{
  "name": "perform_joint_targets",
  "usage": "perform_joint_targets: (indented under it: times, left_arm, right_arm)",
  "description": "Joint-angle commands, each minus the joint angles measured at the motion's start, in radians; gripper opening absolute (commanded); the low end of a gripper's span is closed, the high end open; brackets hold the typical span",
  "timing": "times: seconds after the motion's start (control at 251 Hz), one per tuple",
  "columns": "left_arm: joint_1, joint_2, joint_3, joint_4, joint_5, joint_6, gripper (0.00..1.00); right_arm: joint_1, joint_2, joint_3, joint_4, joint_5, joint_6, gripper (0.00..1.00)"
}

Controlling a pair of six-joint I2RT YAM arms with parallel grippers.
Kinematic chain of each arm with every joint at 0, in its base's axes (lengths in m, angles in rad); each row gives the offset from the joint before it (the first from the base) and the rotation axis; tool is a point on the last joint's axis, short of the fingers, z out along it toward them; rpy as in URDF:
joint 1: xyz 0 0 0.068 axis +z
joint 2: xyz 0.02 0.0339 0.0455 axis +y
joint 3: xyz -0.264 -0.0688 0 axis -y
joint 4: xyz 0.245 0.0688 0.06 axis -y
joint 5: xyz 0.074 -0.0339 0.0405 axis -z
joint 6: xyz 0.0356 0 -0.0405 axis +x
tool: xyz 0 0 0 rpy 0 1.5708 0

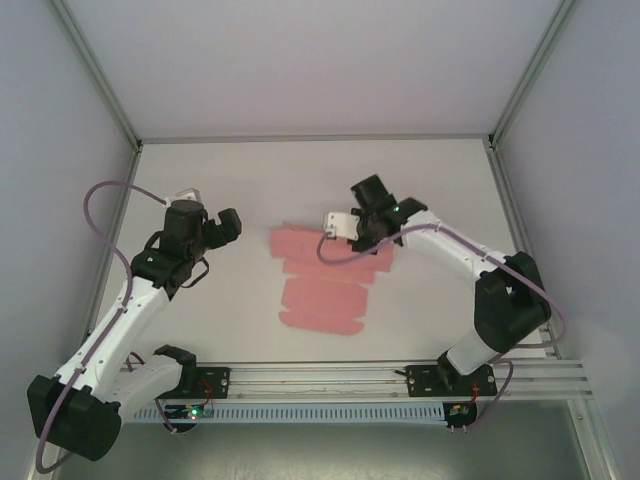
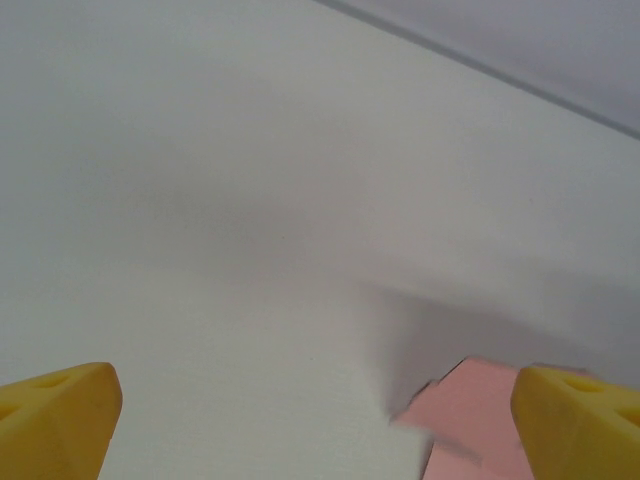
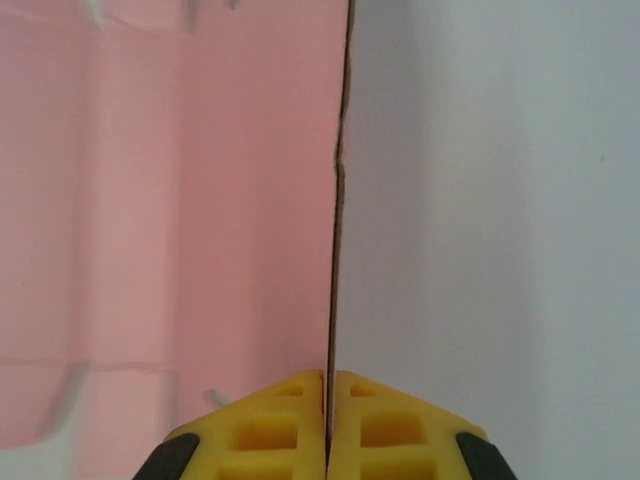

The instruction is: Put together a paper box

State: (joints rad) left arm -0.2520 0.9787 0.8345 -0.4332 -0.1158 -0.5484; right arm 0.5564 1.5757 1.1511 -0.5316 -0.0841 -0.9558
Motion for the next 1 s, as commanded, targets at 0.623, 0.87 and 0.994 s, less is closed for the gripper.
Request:
perform_joint_targets:
  times: [0.623,0.87,0.994]
  left_arm:
    - [0.019,0.375,0.161,0.143,0.258,0.138,1.00]
    - [0.019,0.456,0.203,0.206,0.487,0.294,1.00]
    - [0.016,0.420,0.118,0.326,0.776,0.559,1.00]
  right_arm:
    - [0.105,-0.112,-0.327,0.562,0.208,-0.136,0.00]
    - [0.061,-0.099,-0.265,0.417,0.095,-0.057,0.00]
    - [0.037,-0.097,-0.255,0.398,0.039,-0.048,0.00]
